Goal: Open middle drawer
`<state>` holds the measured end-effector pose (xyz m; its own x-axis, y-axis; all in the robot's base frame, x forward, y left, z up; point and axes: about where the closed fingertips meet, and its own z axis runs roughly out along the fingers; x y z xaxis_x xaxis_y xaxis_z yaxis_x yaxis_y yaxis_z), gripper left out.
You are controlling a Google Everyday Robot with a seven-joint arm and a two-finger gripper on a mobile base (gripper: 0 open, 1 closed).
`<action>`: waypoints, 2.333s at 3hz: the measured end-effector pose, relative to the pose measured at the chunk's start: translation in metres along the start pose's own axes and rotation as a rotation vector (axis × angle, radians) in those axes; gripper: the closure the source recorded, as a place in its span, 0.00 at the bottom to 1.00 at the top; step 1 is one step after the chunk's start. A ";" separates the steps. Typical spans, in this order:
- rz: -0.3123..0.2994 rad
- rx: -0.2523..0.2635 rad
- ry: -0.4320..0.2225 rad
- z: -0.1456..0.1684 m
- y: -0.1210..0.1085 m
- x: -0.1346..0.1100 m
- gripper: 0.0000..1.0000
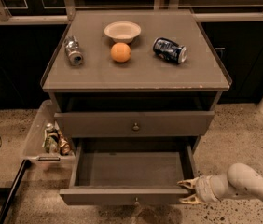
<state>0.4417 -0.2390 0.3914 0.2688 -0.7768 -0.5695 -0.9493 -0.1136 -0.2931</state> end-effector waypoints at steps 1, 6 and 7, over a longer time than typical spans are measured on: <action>0.000 0.000 0.000 0.000 0.000 0.000 0.86; -0.098 -0.015 0.007 -0.022 -0.047 -0.048 0.00; -0.149 0.002 0.035 -0.045 -0.067 -0.072 0.00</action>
Offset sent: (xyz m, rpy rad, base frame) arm 0.0000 0.0000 0.0000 0.0000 0.0000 0.0000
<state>0.4791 -0.2036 0.4865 0.4008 -0.7725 -0.4926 -0.8990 -0.2280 -0.3739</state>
